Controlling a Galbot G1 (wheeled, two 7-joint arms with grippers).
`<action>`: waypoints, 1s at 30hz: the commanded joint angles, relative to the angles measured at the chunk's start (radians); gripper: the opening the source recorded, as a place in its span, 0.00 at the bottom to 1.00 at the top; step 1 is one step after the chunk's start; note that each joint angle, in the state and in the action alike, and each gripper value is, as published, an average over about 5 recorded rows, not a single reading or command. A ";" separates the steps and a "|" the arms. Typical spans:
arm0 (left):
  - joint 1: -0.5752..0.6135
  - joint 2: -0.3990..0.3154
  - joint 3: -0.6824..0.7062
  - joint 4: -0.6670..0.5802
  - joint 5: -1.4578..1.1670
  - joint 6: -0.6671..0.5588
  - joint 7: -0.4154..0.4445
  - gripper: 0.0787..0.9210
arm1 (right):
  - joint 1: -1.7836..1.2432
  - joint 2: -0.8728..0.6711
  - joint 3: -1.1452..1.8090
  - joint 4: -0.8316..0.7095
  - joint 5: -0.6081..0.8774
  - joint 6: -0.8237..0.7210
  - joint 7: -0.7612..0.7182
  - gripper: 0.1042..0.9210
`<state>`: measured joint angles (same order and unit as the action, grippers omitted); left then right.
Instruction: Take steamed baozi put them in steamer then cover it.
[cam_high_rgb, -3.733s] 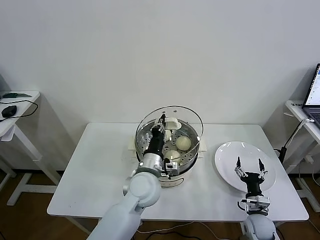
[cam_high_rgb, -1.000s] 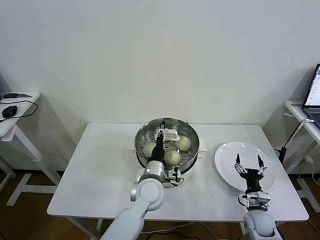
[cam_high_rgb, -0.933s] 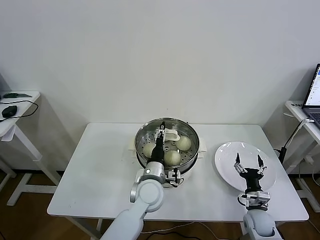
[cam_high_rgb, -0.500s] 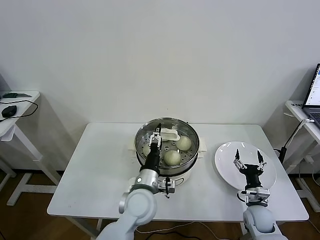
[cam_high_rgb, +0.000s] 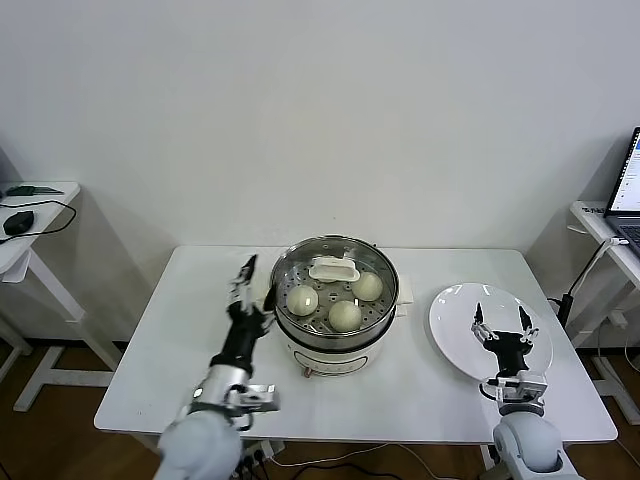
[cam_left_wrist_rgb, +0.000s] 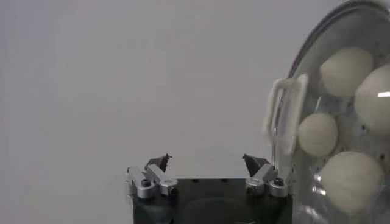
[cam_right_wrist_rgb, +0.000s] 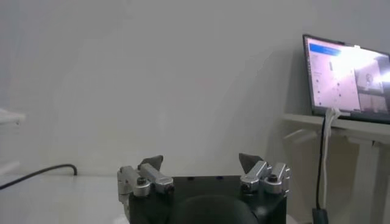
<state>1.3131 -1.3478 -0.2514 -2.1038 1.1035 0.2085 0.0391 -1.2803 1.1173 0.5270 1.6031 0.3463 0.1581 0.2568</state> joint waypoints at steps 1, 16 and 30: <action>0.203 -0.031 -0.339 0.058 -0.882 -0.340 -0.036 0.88 | -0.058 -0.015 -0.005 0.123 0.086 -0.106 -0.023 0.88; 0.211 -0.059 -0.344 0.116 -1.058 -0.371 0.117 0.88 | -0.078 0.015 -0.012 0.097 0.074 -0.029 -0.050 0.88; 0.216 -0.049 -0.330 0.086 -1.050 -0.352 0.108 0.88 | -0.117 0.029 0.016 0.146 0.064 -0.008 -0.063 0.88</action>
<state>1.5147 -1.3971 -0.5664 -2.0162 0.1097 -0.1236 0.1303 -1.3738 1.1398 0.5290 1.7222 0.4117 0.1306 0.2092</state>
